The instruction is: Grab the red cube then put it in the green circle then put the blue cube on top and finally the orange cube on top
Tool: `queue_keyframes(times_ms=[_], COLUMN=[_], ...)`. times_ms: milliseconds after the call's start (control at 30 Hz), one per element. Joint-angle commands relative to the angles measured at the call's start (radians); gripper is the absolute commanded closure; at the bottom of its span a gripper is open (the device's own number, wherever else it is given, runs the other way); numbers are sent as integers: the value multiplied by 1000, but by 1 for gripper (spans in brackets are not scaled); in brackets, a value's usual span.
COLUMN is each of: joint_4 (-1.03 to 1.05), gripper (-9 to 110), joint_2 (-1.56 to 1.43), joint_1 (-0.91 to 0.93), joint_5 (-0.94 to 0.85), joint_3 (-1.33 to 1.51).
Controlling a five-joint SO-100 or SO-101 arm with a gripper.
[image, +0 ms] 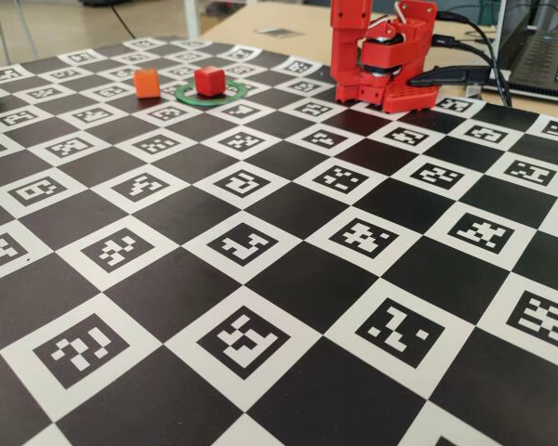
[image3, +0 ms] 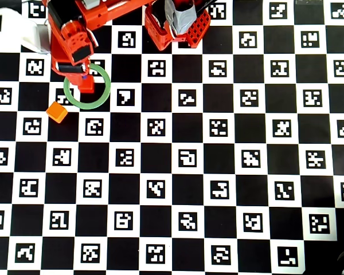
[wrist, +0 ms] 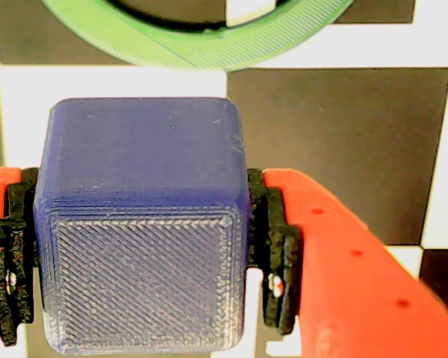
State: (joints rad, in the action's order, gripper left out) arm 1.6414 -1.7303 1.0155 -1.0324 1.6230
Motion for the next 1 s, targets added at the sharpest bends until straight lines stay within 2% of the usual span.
queue_keyframes(times_ms=[0, 967], joint_4=[-48, -195], gripper=[98, 98], joint_2=[-92, -5], joint_1=[-17, 101], joint_5=[-17, -170], joint_3=[28, 167])
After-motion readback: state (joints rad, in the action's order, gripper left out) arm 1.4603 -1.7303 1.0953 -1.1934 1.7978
